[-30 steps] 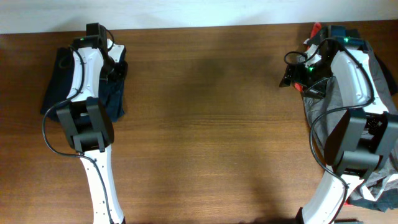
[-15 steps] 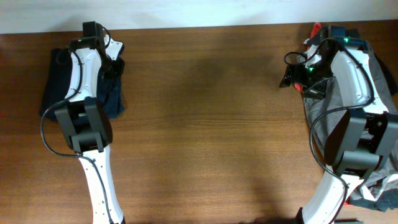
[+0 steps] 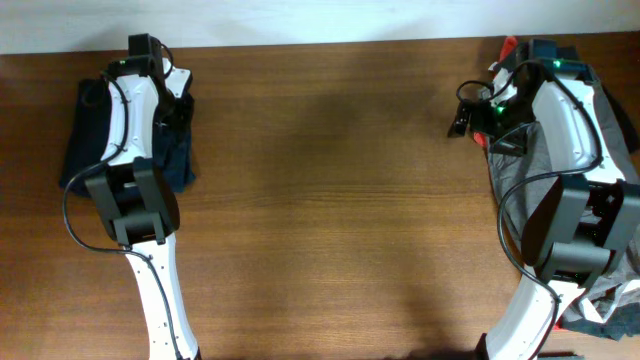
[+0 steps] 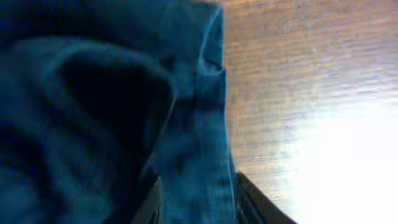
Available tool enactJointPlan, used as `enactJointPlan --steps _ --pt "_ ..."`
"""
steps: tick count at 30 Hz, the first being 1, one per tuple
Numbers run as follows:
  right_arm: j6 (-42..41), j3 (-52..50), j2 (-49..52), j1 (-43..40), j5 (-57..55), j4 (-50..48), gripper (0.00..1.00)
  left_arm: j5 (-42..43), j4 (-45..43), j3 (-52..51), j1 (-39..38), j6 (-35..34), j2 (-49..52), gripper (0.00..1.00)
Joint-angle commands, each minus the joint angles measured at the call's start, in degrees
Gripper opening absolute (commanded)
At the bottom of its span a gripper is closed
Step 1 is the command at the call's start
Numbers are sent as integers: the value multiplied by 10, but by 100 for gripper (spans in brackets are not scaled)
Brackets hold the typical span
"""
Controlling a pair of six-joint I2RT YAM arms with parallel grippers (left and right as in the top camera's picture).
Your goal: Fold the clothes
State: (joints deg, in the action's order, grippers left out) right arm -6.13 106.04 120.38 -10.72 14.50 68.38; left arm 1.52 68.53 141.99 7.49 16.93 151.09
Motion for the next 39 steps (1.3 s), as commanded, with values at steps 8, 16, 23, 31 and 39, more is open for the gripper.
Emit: enactJointPlan --steps 8,16,23,31,39 --pt "40 219 -19 2 -66 99 99 -9 92 137 -19 -10 -62 41" --pt "64 405 -25 21 -86 262 99 40 145 177 -55 -10 -134 52" --pt "64 455 -91 43 -99 289 99 116 179 183 -56 -10 -236 99" --pt "56 455 -243 81 -87 289 99 116 210 183 -56 -10 -289 99" --pt "57 455 -315 88 -88 289 99 116 211 182 -56 -10 -289 99"
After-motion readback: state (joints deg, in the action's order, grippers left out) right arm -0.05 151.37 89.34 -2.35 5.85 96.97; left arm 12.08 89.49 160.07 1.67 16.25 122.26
